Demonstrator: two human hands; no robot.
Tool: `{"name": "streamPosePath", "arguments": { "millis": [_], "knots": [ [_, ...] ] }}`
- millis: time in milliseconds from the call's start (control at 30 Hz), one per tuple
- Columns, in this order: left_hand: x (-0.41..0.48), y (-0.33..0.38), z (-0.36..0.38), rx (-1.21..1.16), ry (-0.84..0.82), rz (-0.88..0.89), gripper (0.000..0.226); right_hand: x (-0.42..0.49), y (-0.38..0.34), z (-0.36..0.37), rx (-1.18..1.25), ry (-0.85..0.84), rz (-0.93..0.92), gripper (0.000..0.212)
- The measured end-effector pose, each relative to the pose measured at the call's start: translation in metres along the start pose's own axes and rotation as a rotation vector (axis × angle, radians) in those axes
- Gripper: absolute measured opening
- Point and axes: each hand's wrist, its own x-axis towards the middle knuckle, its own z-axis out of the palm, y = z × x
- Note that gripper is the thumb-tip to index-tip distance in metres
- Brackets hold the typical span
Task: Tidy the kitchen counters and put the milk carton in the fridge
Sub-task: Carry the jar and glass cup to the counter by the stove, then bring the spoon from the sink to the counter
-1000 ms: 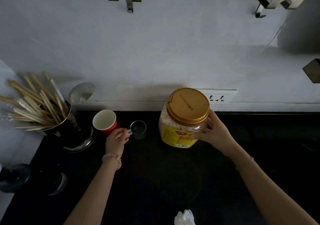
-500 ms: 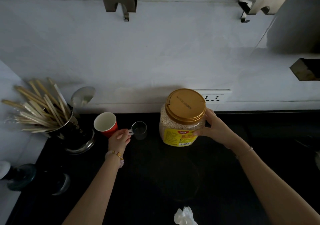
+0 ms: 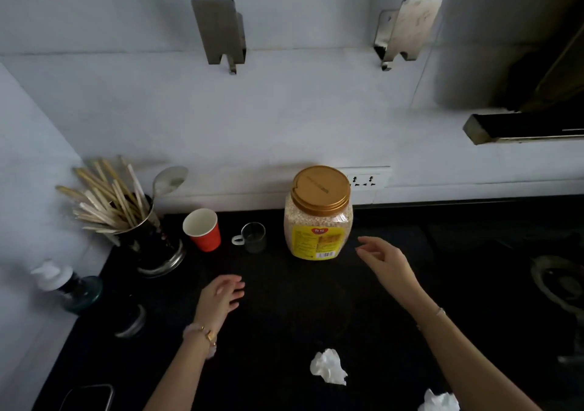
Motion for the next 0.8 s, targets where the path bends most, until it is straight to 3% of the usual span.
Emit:
{"name": "streamPosePath", "arguments": {
  "millis": [133, 367, 600, 800],
  "knots": [
    [-0.044, -0.012, -0.007, 0.020, -0.026, 0.073, 0.019, -0.039, 0.003, -0.011, 0.103, 0.057, 0.033, 0.021],
    [-0.108, -0.046, -0.003, 0.067, -0.088, 0.144, 0.020, -0.140, 0.030, -0.034, 0.205, 0.194, 0.151, 0.018],
    [-0.145, -0.065, 0.072, 0.275, -0.434, 0.247, 0.021, -0.261, 0.103, -0.052, 0.400, 0.476, 0.357, 0.020],
    [-0.222, -0.087, 0.154, 0.453, -0.749, 0.307, 0.020, -0.384, 0.181, -0.045, 0.643, 0.658, 0.651, 0.018]
  ]
}}
